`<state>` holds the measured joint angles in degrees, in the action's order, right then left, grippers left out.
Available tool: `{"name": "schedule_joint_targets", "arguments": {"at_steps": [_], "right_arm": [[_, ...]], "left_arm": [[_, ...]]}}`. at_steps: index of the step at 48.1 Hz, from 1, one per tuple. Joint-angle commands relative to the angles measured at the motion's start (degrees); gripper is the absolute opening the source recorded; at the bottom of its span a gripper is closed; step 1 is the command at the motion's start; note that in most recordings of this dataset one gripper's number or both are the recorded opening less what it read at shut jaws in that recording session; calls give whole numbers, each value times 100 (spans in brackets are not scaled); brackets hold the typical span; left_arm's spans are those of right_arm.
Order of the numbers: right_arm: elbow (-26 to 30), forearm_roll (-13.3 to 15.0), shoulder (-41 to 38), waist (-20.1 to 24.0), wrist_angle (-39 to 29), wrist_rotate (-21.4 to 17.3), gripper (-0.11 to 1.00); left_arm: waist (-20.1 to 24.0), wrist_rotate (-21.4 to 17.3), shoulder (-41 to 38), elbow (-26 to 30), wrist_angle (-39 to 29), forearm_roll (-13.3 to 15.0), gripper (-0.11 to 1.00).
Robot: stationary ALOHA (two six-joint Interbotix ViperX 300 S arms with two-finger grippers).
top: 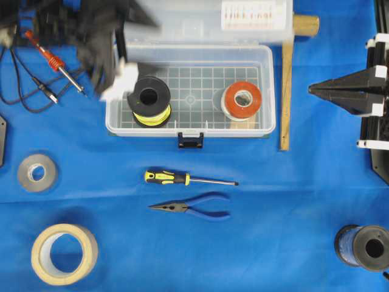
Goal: Close the tool box with the left arm.
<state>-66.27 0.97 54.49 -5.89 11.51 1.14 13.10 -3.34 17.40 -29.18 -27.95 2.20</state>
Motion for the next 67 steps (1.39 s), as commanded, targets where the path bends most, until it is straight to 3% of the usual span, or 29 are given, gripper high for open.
{"name": "schedule_joint_targets", "arguments": {"at_steps": [1, 13, 20, 29, 35, 51, 67], "right_arm": [[149, 9, -18, -9, 62, 0, 0], [149, 9, 9, -9, 26, 0, 0], [167, 0, 35, -9, 9, 0, 0], [176, 9, 53, -9, -9, 0, 0], [176, 9, 53, -18, -9, 0, 0], [202, 53, 193, -18, -18, 0, 0], [211, 97, 220, -9, -18, 0, 0]], "left_arm": [[-220, 264, 114, -123, -132, -18, 91], [-1213, 1230, 360, -396, -448, -18, 91], [-1767, 1529, 413, -281, -545, -18, 91], [-1960, 1354, 870, 26, -527, -62, 91], [-1846, 1020, 1450, -158, -299, -79, 91], [-1433, 378, 3331, -1547, 782, -79, 91], [-1380, 308, 4869, -3340, 1714, -53, 91]]}}
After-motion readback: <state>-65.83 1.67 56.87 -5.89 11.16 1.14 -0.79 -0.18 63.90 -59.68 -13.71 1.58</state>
